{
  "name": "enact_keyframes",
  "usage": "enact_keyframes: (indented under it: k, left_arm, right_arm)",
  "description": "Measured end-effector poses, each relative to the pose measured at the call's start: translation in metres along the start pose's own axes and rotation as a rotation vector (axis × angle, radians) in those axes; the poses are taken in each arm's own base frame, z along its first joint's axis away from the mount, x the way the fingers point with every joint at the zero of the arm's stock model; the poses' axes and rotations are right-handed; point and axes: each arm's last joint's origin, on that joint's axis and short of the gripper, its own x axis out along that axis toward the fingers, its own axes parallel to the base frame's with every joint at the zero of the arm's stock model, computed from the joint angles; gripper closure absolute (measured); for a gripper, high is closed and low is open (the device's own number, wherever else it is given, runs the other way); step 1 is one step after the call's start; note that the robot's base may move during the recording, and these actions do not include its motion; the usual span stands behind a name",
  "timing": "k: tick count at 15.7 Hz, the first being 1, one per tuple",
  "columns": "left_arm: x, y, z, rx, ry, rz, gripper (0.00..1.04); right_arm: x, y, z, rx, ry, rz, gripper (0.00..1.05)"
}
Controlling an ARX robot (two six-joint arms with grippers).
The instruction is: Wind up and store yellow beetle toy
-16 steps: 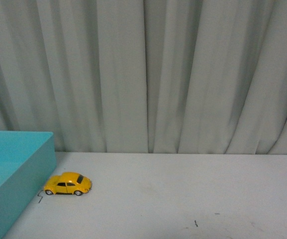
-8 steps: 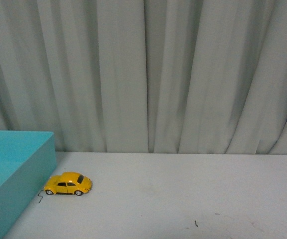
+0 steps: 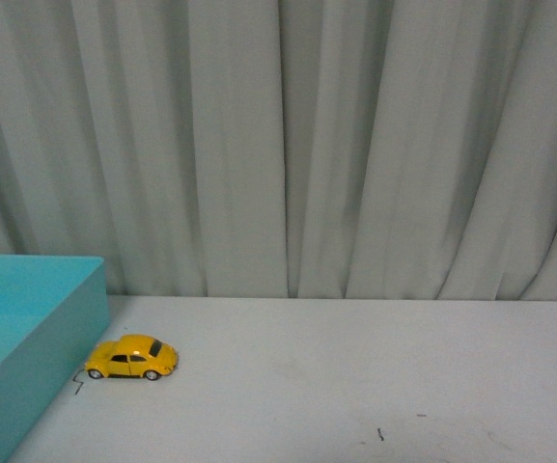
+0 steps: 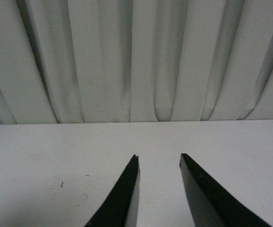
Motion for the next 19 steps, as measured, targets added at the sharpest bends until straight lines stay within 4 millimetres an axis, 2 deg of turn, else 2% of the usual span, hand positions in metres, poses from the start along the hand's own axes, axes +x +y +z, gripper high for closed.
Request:
enact_keyframes:
  k: [5,6,7,8,10,12,14,16,17,19]
  left_arm:
    - [0.000,0.000,0.000,0.000,0.000,0.000,0.07]
    - [0.000,0.000,-0.002,-0.031,0.057,0.028,0.07]
    - [0.003,-0.008,0.006,-0.113,0.355,0.184,0.07]
    - [0.014,-0.016,0.023,-0.194,0.376,0.273,0.07]
    - [0.054,-0.014,0.072,-0.292,0.191,0.422,0.07]
    - [0.109,-0.017,0.091,-0.193,0.178,0.357,0.07]
    - [0.172,-0.020,0.097,0.001,0.238,0.279,0.07]
    - [0.244,-0.037,0.106,0.234,0.291,0.090,0.07]
    - [0.271,-0.049,0.099,0.362,0.337,-0.035,0.07]
    - [0.313,-0.070,0.072,0.665,0.488,-0.295,0.07]
  right_arm:
    - [0.000,0.000,0.000,0.000,0.000,0.000,0.18]
    - [0.000,0.000,0.000,0.000,0.000,0.000,0.05]
    - [0.000,0.000,0.000,0.000,0.000,-0.003,0.07]
    - [0.000,0.000,0.000,0.000,0.000,0.001,0.07]
    - [0.000,0.000,0.000,0.000,0.000,0.001,0.07]
    - [0.000,0.000,0.000,0.000,-0.001,0.000,0.07]
    - [0.000,0.000,0.000,0.000,0.000,0.000,0.07]
    - [0.000,0.000,0.000,0.000,0.000,0.000,0.07]
    - [0.000,0.000,0.000,0.000,0.000,0.000,0.07]
    - [0.000,0.000,0.000,0.000,0.000,0.000,0.07]
